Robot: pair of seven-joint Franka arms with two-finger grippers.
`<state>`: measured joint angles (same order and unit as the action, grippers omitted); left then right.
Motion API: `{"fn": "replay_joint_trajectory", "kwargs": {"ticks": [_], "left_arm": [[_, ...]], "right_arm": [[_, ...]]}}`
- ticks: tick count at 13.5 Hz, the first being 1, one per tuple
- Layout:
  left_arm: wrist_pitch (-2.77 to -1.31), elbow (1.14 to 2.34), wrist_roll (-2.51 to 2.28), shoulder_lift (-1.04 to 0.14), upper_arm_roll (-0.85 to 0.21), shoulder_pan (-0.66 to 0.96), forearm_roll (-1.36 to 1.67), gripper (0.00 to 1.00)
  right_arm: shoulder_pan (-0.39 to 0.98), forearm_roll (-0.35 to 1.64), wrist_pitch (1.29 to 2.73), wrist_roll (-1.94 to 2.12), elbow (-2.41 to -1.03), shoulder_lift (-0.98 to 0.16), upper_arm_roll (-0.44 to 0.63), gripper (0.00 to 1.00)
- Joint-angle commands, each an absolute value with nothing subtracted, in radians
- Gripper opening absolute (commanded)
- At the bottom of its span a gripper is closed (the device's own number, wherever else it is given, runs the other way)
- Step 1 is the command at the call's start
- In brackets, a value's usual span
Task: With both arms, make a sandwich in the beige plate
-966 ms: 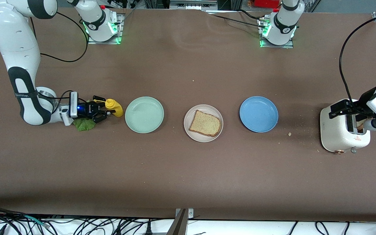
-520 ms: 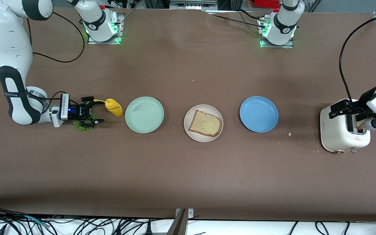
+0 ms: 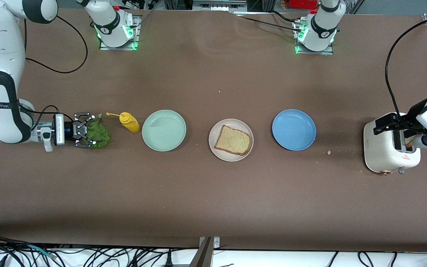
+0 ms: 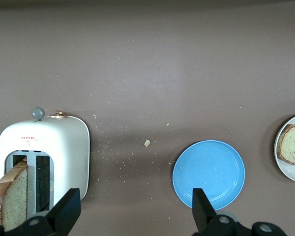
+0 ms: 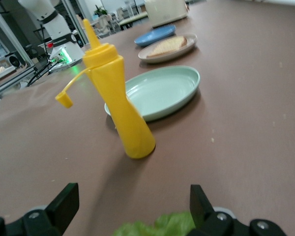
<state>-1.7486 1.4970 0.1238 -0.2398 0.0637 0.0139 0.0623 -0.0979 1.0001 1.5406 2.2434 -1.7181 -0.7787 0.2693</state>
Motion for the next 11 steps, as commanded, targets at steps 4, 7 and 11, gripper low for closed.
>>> {"fn": "replay_joint_trajectory", "kwargs": {"ticks": [4, 7, 11], "left_arm": [[-1.743, 1.506, 0.107, -0.229, 0.063, 0.021, 0.029, 1.0], [-1.743, 1.506, 0.107, -0.229, 0.063, 0.021, 0.029, 1.0], [-1.743, 1.505, 0.107, -0.229, 0.063, 0.021, 0.029, 1.0]], "right_arm": [[-0.034, 0.715, 1.653, 1.792, -1.652, -0.65, 0.291, 1.0], [0.001, 0.541, 1.742, 1.544, -1.654, -0.611, 0.288, 1.0], [0.046, 0.446, 1.914, 1.386, -1.715, -0.618, 0.288, 1.0]]}}
